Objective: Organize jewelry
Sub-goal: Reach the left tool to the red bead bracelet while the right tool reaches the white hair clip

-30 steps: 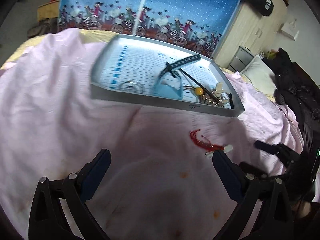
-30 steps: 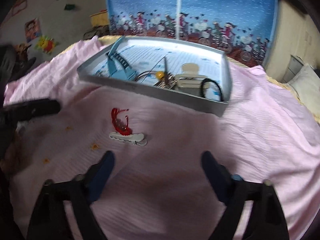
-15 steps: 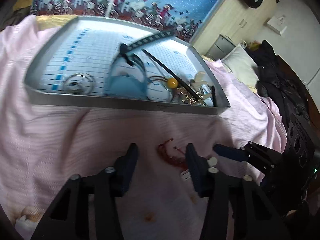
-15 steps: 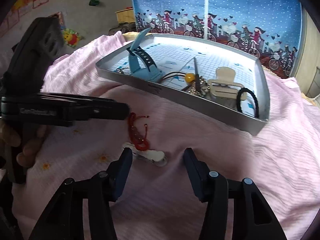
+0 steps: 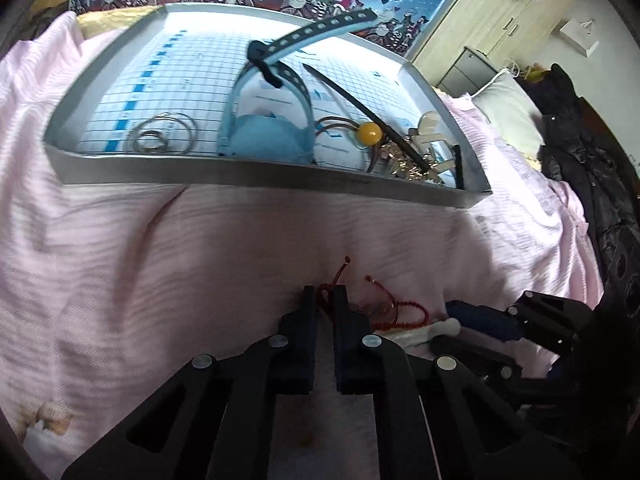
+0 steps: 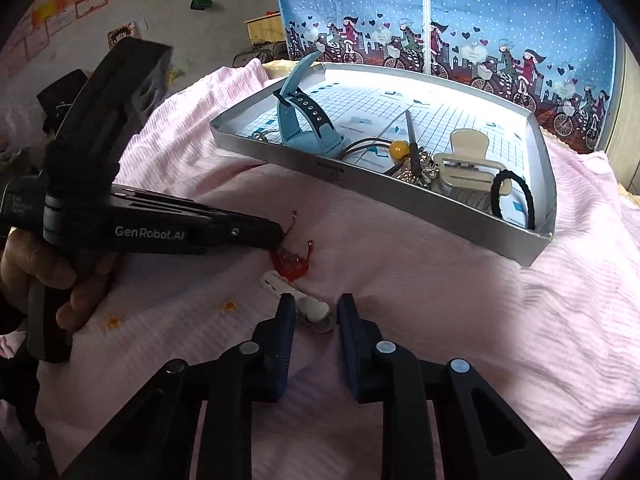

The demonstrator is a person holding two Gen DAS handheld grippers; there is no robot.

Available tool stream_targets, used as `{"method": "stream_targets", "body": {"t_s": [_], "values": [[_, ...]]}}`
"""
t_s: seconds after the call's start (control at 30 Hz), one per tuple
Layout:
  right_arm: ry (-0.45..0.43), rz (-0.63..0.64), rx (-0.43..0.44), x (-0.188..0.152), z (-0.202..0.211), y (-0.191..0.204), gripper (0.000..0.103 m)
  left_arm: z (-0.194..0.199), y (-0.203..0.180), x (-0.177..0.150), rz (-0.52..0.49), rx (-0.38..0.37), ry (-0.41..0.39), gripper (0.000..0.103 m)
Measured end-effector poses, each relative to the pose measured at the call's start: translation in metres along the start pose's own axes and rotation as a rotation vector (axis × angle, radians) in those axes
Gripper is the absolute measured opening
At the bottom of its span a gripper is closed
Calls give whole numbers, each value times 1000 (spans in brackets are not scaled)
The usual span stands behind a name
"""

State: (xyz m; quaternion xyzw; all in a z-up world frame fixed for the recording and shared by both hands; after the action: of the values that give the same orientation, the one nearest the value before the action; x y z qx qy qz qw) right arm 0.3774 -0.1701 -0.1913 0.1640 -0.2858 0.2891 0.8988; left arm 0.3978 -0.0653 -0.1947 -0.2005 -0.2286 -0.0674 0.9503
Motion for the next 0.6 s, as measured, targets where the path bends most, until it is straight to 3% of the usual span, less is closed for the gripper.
{"method": "stream_targets", "body": {"t_s": [0.33, 0.6], "values": [[46, -21, 61, -7, 0, 9, 18, 23, 11, -18, 2, 28, -20, 5], [34, -9, 20, -3, -8, 12, 20, 30, 9, -24, -32, 12, -18, 5]]}}
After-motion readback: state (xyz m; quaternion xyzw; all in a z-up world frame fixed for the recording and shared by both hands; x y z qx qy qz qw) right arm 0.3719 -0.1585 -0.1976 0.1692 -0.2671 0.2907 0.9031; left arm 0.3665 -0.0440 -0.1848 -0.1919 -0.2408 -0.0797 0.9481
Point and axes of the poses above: each gripper's, at about its wrist camera, not at the fingertips, and z roughly against the way its jaws point, y to its left, x to its top, the point moved 6 cm from there along -z, roughly the way its jaws point, and after that the axes turned 1 degree about y, right-handed, at the moved point
